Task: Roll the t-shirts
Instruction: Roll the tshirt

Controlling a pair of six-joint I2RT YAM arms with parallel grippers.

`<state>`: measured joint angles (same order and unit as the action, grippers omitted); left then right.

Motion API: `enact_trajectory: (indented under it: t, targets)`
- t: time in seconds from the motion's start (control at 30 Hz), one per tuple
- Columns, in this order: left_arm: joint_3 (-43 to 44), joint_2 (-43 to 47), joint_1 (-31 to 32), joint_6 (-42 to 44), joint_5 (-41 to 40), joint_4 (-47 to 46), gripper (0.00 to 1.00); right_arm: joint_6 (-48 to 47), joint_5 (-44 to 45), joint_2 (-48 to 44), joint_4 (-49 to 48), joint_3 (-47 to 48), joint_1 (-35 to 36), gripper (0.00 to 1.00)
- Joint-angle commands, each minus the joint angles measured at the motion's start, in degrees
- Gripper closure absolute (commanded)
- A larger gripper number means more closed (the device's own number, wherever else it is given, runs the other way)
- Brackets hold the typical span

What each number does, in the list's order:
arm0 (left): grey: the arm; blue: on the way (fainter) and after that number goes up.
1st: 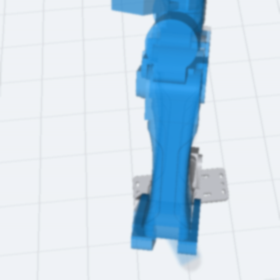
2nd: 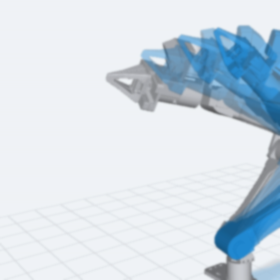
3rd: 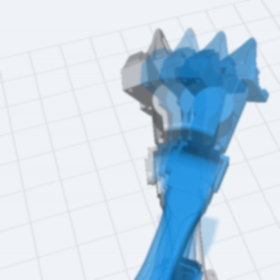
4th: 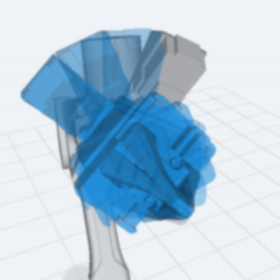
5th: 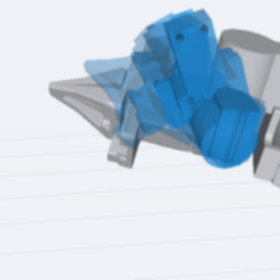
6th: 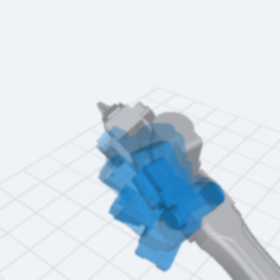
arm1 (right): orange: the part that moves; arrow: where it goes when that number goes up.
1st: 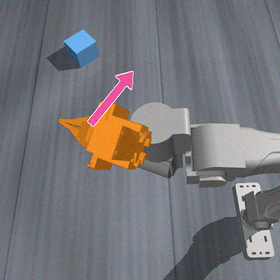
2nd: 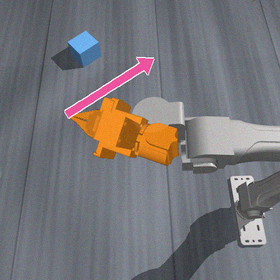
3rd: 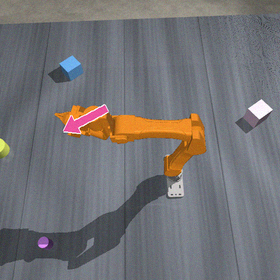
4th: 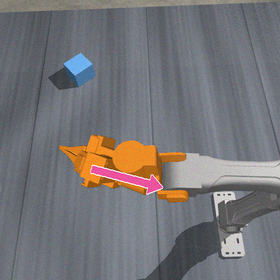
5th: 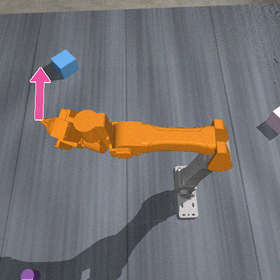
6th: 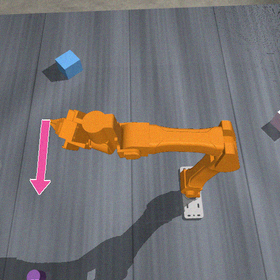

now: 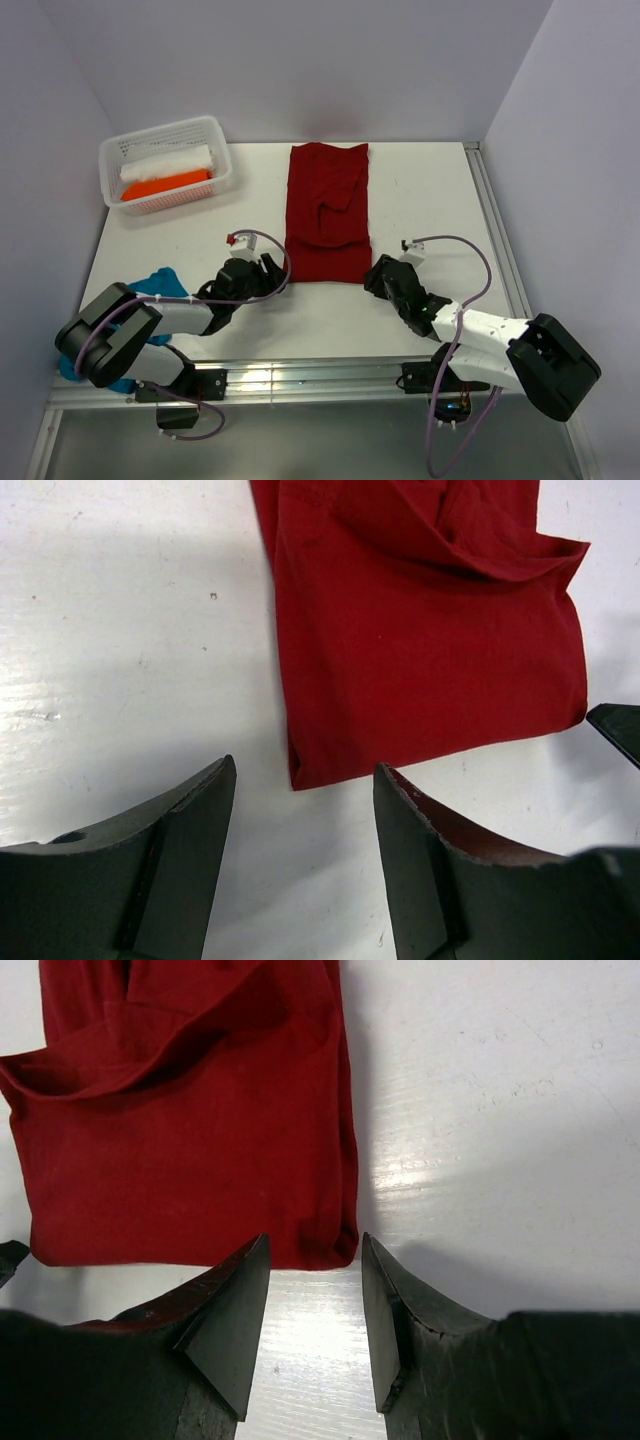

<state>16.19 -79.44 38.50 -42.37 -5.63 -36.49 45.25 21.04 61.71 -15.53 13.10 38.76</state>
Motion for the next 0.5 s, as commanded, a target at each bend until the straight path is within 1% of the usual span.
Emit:
enact_trajectory:
  t: [0.0, 0.1, 0.27, 0.47]
  targets:
    - [0.0, -1.2, 0.3, 1.4, 0.9, -6.1, 0.37, -2.1, 1.5, 0.8, -4.1, 0.3, 0.3, 0.52]
    - [0.9, -2.5, 0.3, 1.7, 1.1, -6.3, 0.39, -1.7, 1.4, 4.2, -2.9, 1.9, 0.3, 0.53]
    - [1.6, -4.1, 0.4, 2.2, 1.1, -5.9, 0.41, -1.2, 1.5, 5.5, -2.3, 2.6, 0.3, 0.55]
    - [2.5, -5.5, 0.3, 2.6, 1.8, -6.0, 0.43, -1.9, 0.9, 6.9, -3.7, 2.9, 0.3, 0.57]
